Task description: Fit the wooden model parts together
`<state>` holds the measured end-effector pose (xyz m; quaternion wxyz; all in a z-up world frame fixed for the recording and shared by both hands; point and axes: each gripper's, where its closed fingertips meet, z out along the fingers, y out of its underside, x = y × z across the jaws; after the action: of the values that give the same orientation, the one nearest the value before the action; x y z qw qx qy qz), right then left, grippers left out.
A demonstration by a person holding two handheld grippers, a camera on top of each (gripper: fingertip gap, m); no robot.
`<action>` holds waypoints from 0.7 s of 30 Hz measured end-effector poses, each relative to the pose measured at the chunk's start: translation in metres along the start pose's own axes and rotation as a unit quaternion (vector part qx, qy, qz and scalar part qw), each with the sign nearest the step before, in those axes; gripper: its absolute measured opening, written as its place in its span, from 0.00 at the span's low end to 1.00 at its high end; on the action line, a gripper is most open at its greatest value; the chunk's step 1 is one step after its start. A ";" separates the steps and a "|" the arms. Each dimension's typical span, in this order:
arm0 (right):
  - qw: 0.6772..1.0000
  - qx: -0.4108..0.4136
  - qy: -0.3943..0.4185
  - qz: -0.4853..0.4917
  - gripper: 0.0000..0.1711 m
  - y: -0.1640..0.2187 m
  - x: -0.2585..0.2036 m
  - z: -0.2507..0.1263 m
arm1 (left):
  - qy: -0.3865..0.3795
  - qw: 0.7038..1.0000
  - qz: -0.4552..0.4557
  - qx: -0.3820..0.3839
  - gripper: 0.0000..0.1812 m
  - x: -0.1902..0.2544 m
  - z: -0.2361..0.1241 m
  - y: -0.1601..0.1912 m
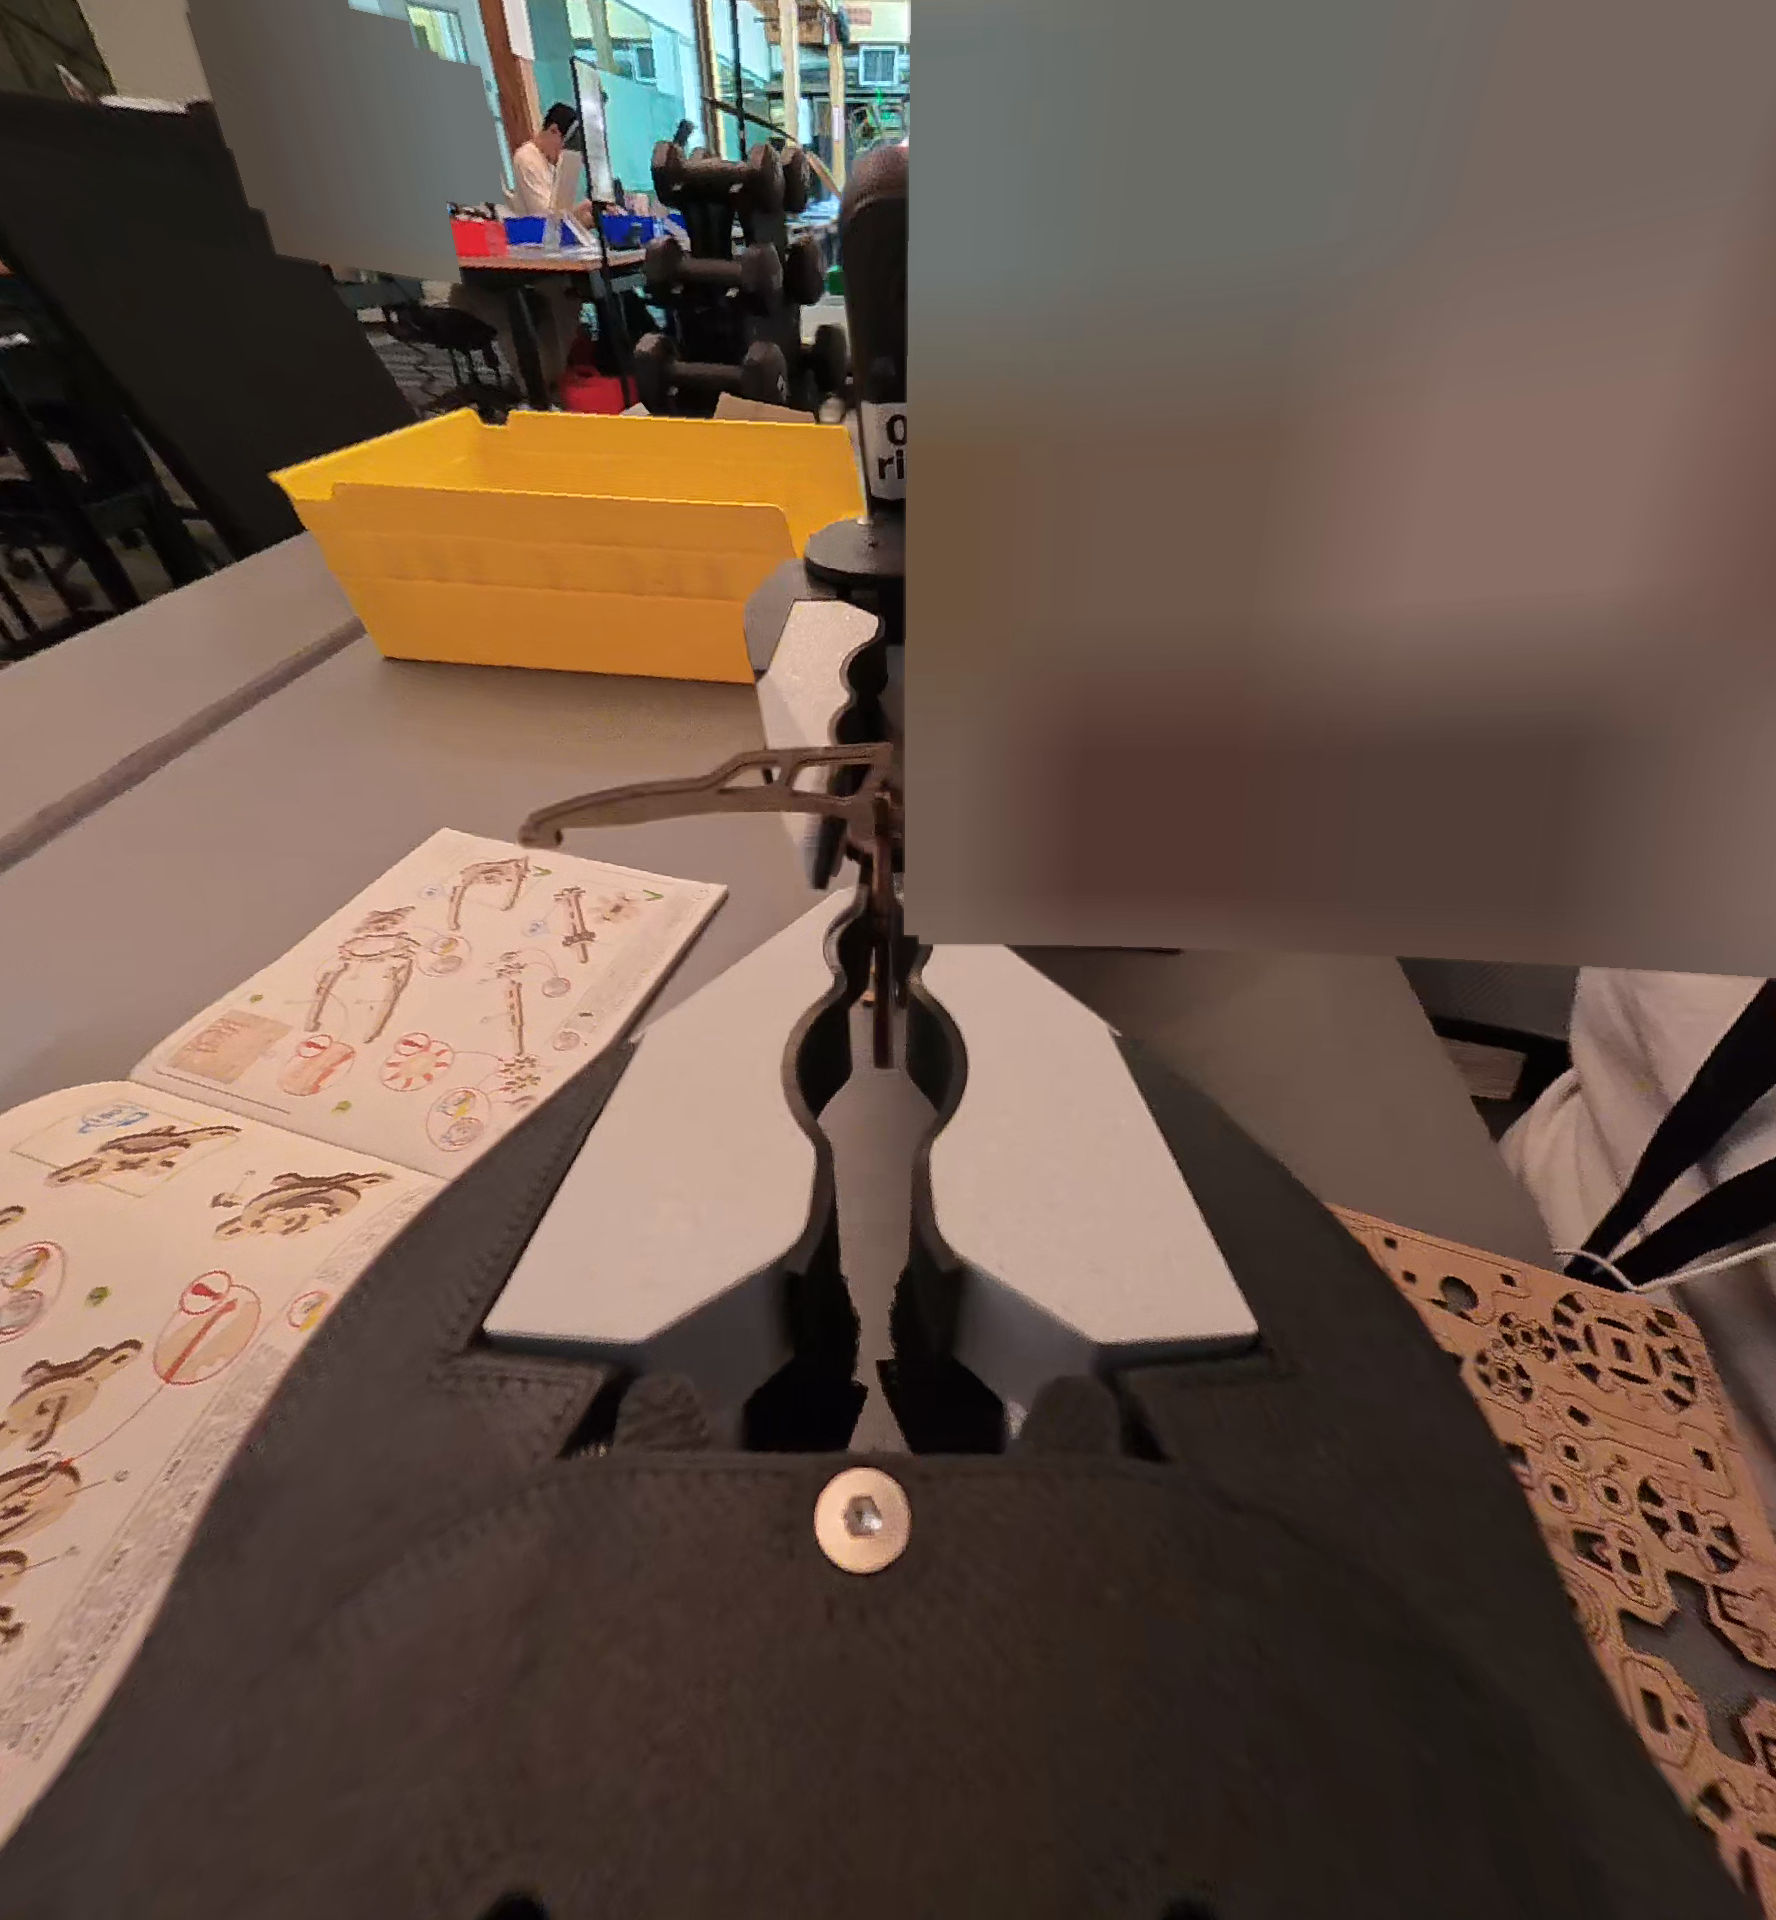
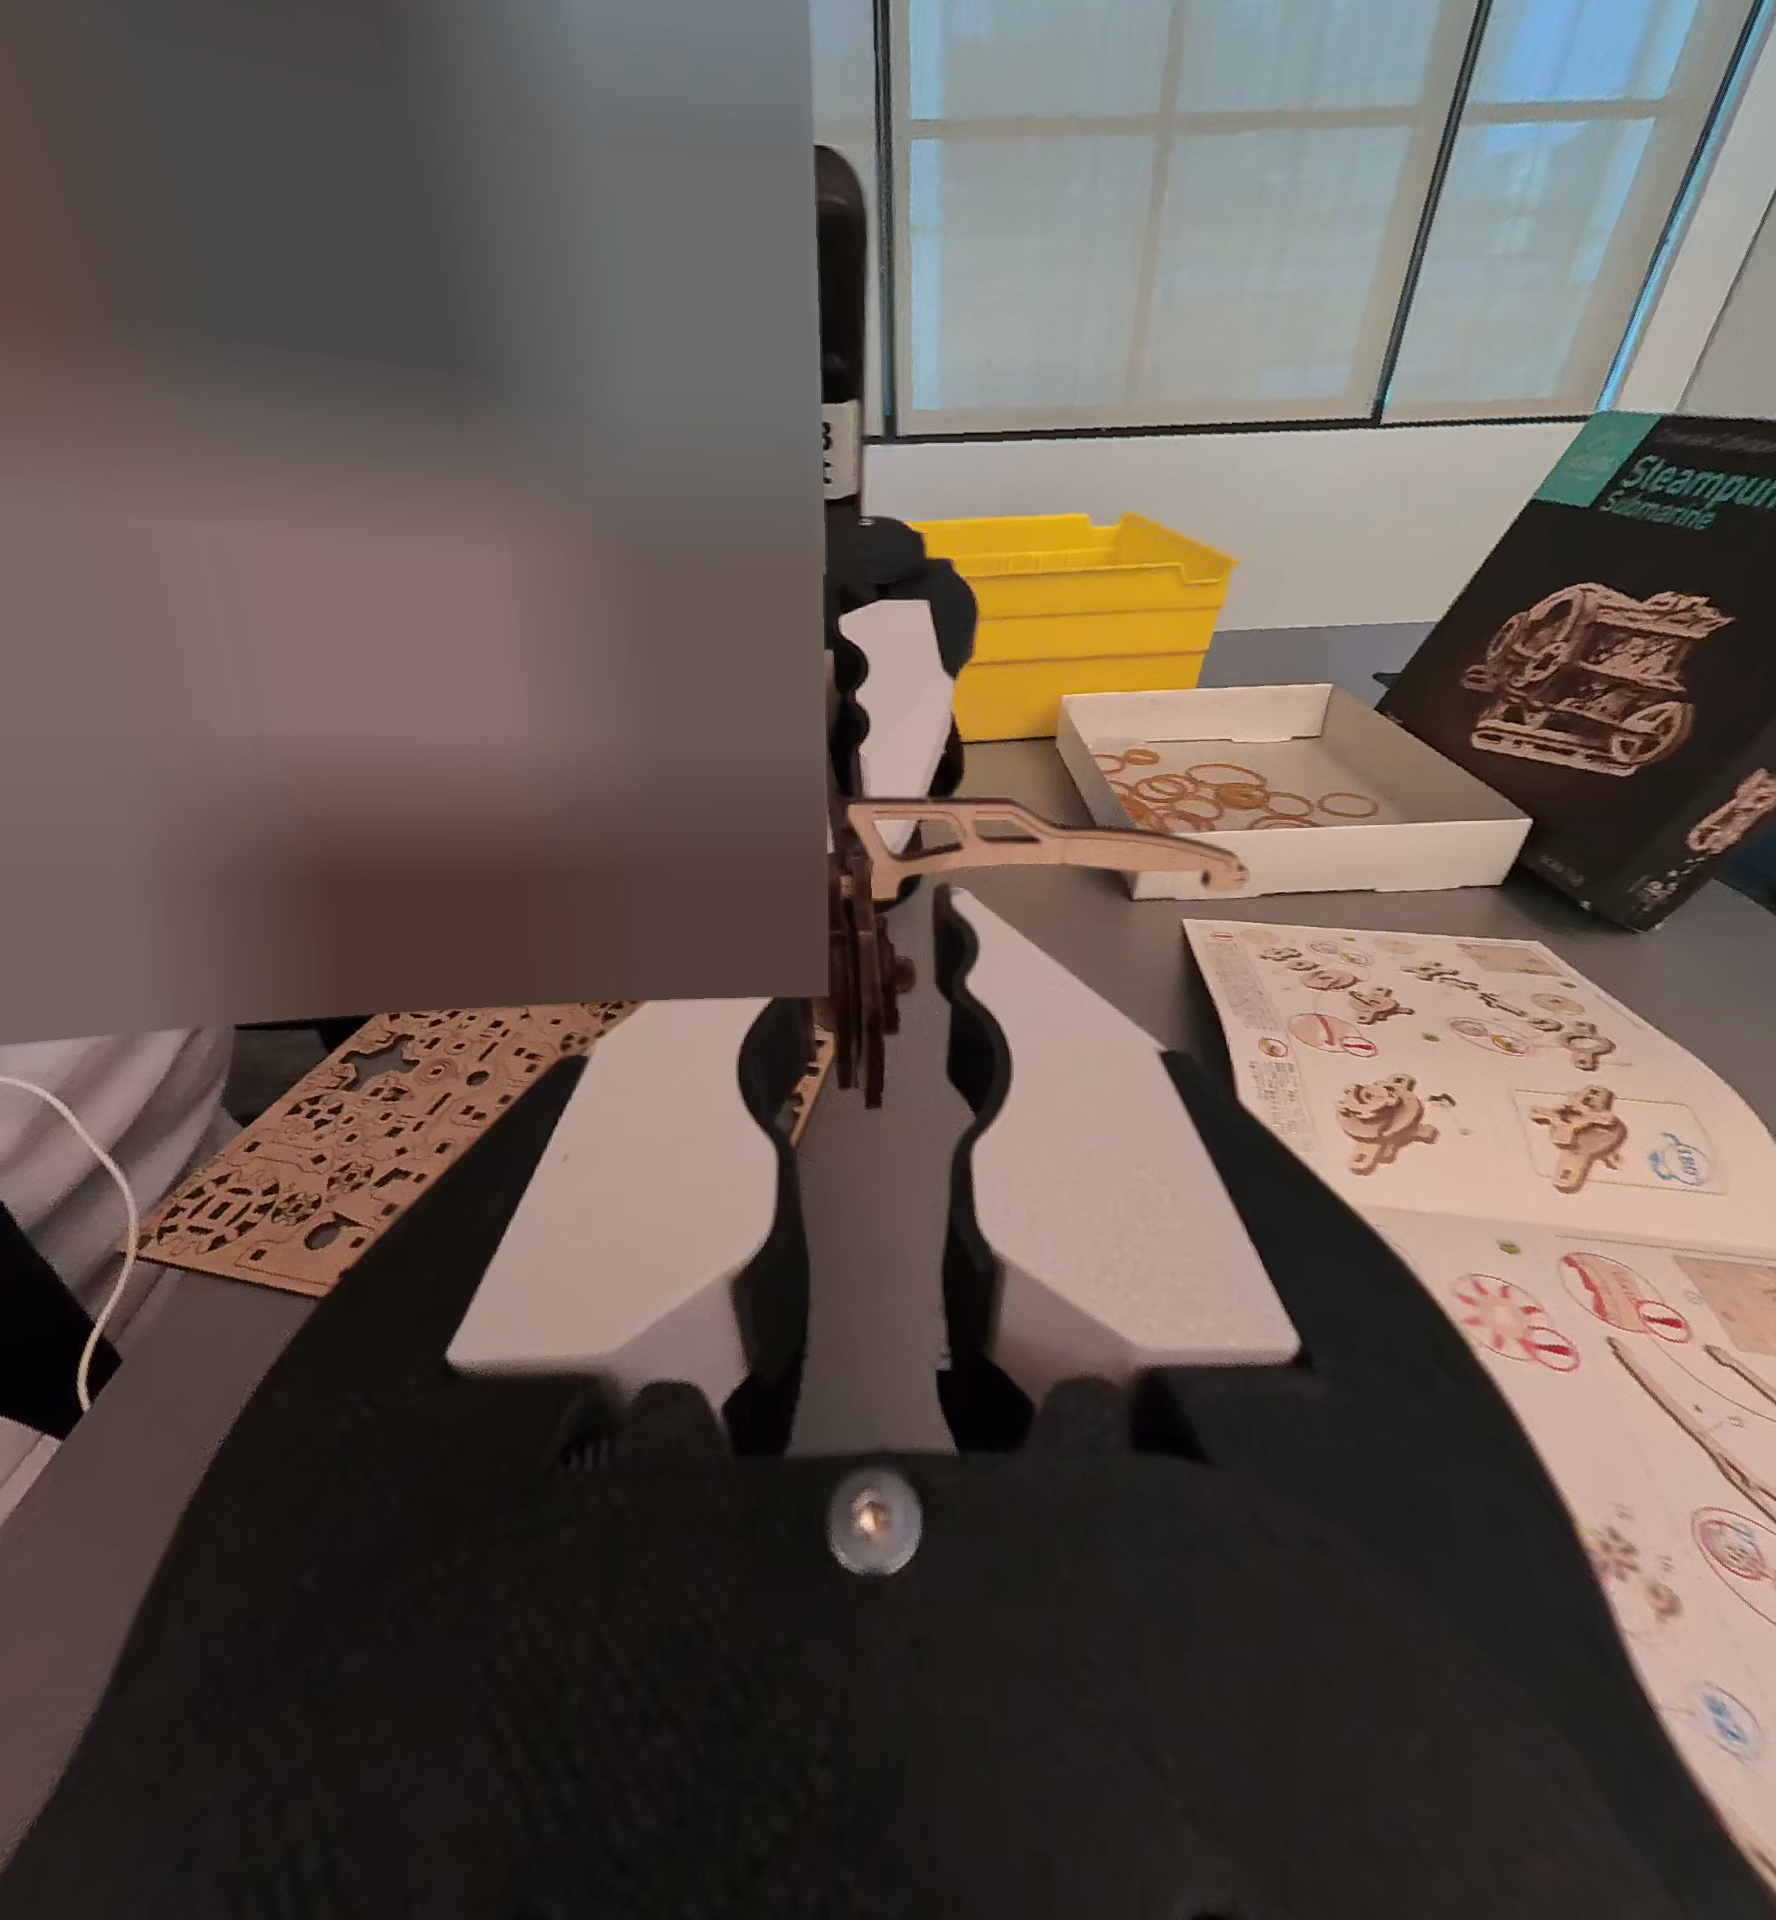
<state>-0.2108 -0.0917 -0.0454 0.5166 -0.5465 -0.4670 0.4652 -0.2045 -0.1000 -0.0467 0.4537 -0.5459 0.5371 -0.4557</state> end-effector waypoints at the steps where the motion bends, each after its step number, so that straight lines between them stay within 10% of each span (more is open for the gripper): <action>1: 1.000 0.000 0.005 -0.005 0.13 -0.001 0.002 -0.002 | -0.005 1.000 0.002 -0.001 0.00 -0.001 0.000 0.000; 21: 0.963 0.043 -0.081 0.254 0.07 0.001 0.016 -0.009 | 0.022 0.982 -0.189 0.008 0.00 -0.015 0.002 0.009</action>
<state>-0.1994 -0.0768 -0.0466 0.3647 -0.5849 -0.3327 0.6436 -0.2038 -0.0854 -0.0561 0.3516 -0.6236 0.4308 -0.5496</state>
